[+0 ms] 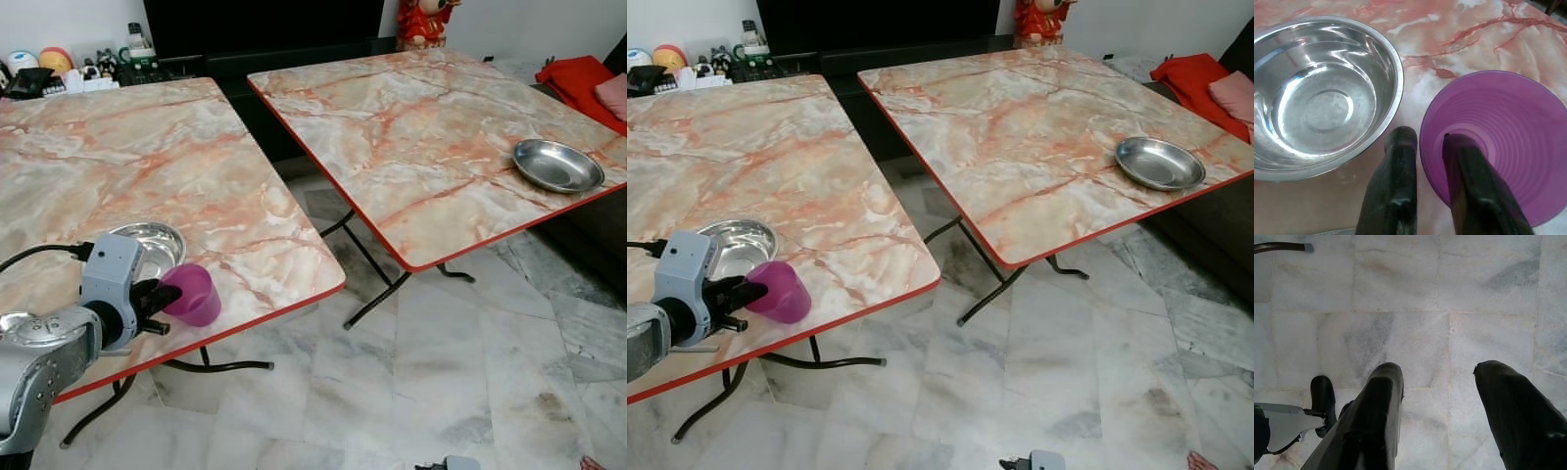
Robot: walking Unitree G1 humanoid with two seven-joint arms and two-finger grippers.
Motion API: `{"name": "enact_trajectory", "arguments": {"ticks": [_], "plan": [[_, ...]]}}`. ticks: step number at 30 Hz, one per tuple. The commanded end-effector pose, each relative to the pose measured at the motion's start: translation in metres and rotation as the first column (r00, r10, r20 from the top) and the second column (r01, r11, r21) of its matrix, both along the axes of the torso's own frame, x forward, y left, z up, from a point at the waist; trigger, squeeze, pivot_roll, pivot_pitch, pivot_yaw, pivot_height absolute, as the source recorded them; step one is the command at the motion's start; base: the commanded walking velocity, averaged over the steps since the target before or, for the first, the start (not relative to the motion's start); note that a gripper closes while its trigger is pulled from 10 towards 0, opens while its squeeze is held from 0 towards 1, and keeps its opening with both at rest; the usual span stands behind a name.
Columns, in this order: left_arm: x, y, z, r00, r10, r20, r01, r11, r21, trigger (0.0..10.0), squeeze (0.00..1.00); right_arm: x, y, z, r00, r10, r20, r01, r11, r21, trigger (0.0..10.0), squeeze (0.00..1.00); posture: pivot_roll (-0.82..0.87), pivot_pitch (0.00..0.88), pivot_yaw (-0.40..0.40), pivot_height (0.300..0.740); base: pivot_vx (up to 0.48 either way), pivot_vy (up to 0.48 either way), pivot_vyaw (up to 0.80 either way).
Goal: Setting the table
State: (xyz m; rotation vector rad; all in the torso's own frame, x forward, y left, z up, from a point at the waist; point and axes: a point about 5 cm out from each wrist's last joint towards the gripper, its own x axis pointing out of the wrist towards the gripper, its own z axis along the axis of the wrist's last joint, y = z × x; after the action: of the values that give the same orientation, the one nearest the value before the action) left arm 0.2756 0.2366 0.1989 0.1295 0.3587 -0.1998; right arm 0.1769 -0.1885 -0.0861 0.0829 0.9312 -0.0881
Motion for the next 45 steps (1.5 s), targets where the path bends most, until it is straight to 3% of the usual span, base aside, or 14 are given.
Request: {"name": "enact_trajectory", "arguments": {"ticks": [1, 20, 24, 26, 27, 29, 31, 32, 36, 37, 38, 40, 45], "plan": [[-0.001, 0.001, 0.003, 1.0, 0.0, -0.004, 0.001, 1.0, 0.023, 0.0, 0.0, -0.007, -0.001, -0.003, 1.0, -0.013, -0.029, 0.013, 1.0, 0.002, 10.0, 0.0, 0.19, 0.137, -0.059, 0.74, 0.0, 0.0, 0.0], [-0.003, 0.0, 0.0, 1.0, -0.003, 0.008, 0.002, 1.0, 0.017, 0.0, 0.0, -0.007, -0.001, -0.003, 0.999, -0.015, -0.03, 0.015, 1.0, 0.001, 10.0, 0.0, 0.19, 0.131, -0.062, 0.74, 0.0, 0.0, 0.0], [-0.002, 0.002, 0.0, 0.988, 0.084, 0.13, -0.072, 0.993, -0.094, 0.0, 0.0, -0.008, -0.001, -0.004, 0.999, -0.017, -0.03, 0.017, 1.0, 0.002, 10.0, 0.0, 0.18, 0.121, -0.054, 0.74, 0.0, 0.0, 0.0], [-0.004, -0.001, 0.007, 0.959, 0.132, 0.252, -0.078, 0.974, -0.213, 0.0, 0.0, -0.008, -0.001, -0.004, 0.999, -0.02, -0.03, 0.02, 1.0, 0.001, 10.0, 0.0, 0.17, 0.115, -0.058, 0.74, 0.0, 0.0, 0.0], [-0.004, -0.001, 0.007, 0.959, 0.132, 0.252, -0.078, 0.974, -0.213, 0.0, 0.0, -0.008, -0.001, -0.004, 0.999, -0.02, -0.03, 0.02, 1.0, 0.001, 10.0, 0.0, 0.17, 0.115, -0.058, 0.74, 0.0, 0.0, 0.0], [-0.005, 0.004, 0.015, 0.917, 0.206, 0.342, -0.108, 0.952, -0.286, 0.0, 0.0, -0.008, -0.002, -0.004, 0.999, -0.018, -0.031, 0.018, 1.0, -0.002, 10.0, 0.0, 0.18, 0.109, -0.063, 0.74, 0.0, 0.0, 0.0], [-0.006, 0.007, 0.016, 0.903, 0.225, 0.367, -0.115, 0.947, -0.299, 0.0, 0.0, -0.008, -0.002, -0.004, 0.999, -0.017, -0.032, 0.017, 1.0, -0.003, 10.0, 0.0, 0.17, 0.106, -0.064, 0.74, 0.0, 0.0, 0.0], [-0.007, 0.01, 0.016, 0.891, 0.249, 0.38, -0.109, 0.929, -0.354, 0.0, 0.0, -0.008, -0.002, -0.004, 0.999, -0.016, -0.032, 0.016, 1.0, -0.005, 10.0, 0.0, 0.17, 0.103, -0.065, 0.74, 0.0, 0.0, 0.0], [-0.01, 0.007, 0.016, 0.88, 0.243, 0.409, -0.072, 0.919, -0.388, 0.0, 0.0, -0.009, -0.004, -0.004, 0.999, -0.016, -0.031, 0.016, 1.0, -0.006, 10.0, 0.0, 0.17, 0.098, -0.067, 0.74, 0.0, 0.0, 0.0], [-0.011, 0.006, 0.017, 0.867, 0.245, 0.434, -0.075, 0.925, -0.371, 8.3, 0.0, -0.009, -0.004, -0.004, 0.999, -0.015, -0.031, 0.015, 1.0, -0.007, 10.0, 0.0, 0.17, 0.097, -0.072, 0.74, 0.0, 0.0, 0.0], [-0.011, 0.006, 0.016, 0.856, 0.254, 0.451, -0.082, 0.927, -0.367, 10.0, 0.0, -0.009, -0.004, -0.004, 0.999, -0.015, -0.031, 0.015, 1.0, -0.008, 10.0, 0.0, 0.17, 0.097, -0.072, 0.74, 0.0, 0.0, 0.0], [-0.011, 0.008, 0.012, 0.839, 0.27, 0.472, -0.092, 0.926, -0.365, 10.0, 0.0, -0.008, -0.005, -0.003, 0.999, -0.013, -0.03, 0.013, 1.0, -0.009, 10.0, 0.0, 0.17, 0.103, -0.079, 0.74, 0.0, 0.0, 0.0], [-0.009, 0.002, -0.002, 0.849, 0.182, 0.496, -0.061, 0.966, -0.25, 10.0, 0.0, -0.007, -0.005, -0.003, 1.0, -0.007, -0.026, 0.007, 1.0, -0.011, 10.0, 0.0, 0.18, 0.12, -0.087, 0.74, 0.0, 0.0, 0.0]]}}
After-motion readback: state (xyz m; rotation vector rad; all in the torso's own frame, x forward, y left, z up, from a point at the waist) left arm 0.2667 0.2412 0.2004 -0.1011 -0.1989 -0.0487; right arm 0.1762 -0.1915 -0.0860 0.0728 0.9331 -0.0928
